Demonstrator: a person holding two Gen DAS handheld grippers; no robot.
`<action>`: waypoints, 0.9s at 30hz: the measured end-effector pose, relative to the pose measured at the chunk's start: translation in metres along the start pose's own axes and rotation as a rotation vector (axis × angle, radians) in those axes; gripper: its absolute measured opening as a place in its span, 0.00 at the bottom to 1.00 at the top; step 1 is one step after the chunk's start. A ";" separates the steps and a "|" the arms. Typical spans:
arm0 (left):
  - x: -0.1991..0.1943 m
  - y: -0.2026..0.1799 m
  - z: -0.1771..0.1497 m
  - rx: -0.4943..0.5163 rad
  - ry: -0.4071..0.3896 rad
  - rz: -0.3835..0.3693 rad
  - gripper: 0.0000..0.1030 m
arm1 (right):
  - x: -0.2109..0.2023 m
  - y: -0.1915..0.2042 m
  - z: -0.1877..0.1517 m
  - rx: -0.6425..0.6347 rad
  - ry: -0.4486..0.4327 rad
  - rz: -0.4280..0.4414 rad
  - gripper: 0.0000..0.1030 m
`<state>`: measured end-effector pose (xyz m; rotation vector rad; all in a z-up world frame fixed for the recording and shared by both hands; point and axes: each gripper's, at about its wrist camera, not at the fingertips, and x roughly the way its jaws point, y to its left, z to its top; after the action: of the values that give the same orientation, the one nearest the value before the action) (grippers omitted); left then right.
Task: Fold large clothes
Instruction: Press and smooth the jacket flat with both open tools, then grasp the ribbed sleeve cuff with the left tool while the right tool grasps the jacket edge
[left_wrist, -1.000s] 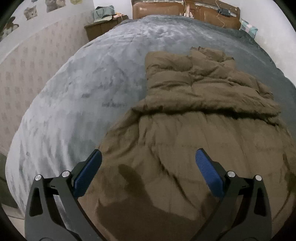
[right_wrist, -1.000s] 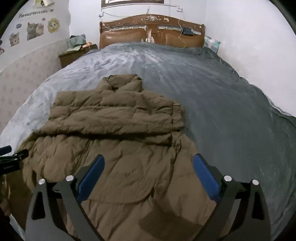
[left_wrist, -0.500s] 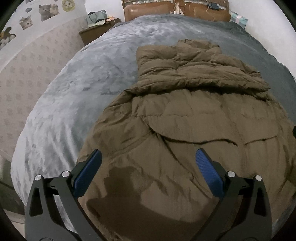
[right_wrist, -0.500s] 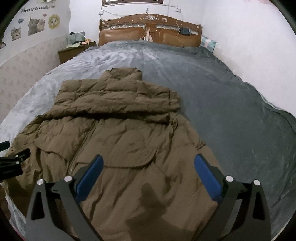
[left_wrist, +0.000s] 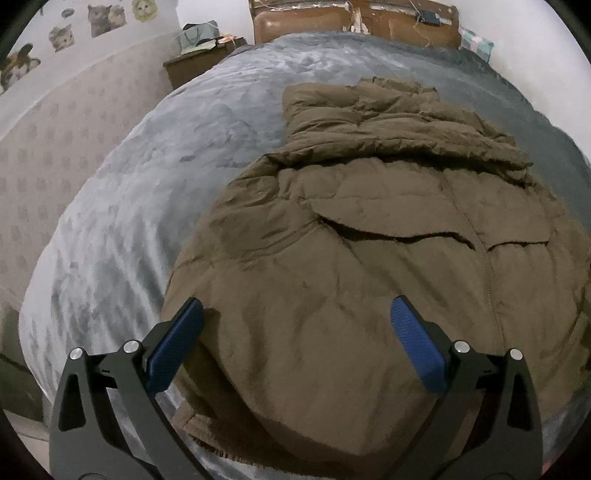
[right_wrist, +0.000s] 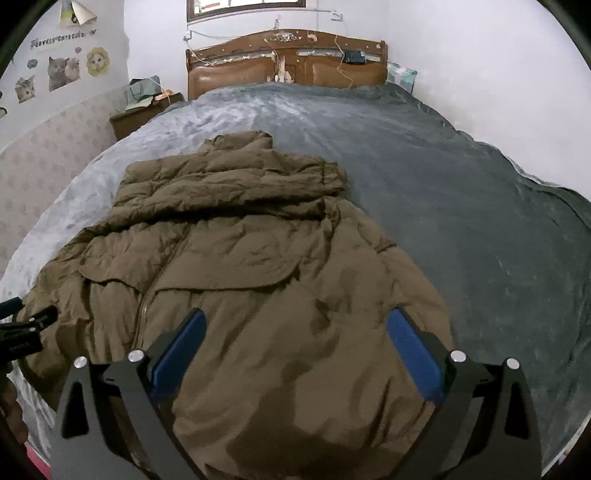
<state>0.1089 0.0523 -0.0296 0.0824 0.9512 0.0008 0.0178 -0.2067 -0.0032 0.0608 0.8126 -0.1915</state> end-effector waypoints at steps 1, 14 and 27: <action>0.000 0.001 -0.001 -0.004 0.001 0.000 0.97 | -0.002 -0.003 0.000 0.007 -0.004 0.003 0.96; -0.024 0.016 -0.009 -0.024 -0.054 -0.036 0.97 | -0.021 -0.030 -0.007 0.048 -0.060 -0.007 0.96; -0.019 0.071 -0.028 -0.096 -0.017 -0.019 0.96 | -0.038 -0.049 -0.023 0.008 -0.070 -0.066 0.96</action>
<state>0.0777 0.1246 -0.0247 -0.0155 0.9340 0.0287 -0.0335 -0.2468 0.0092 0.0348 0.7445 -0.2584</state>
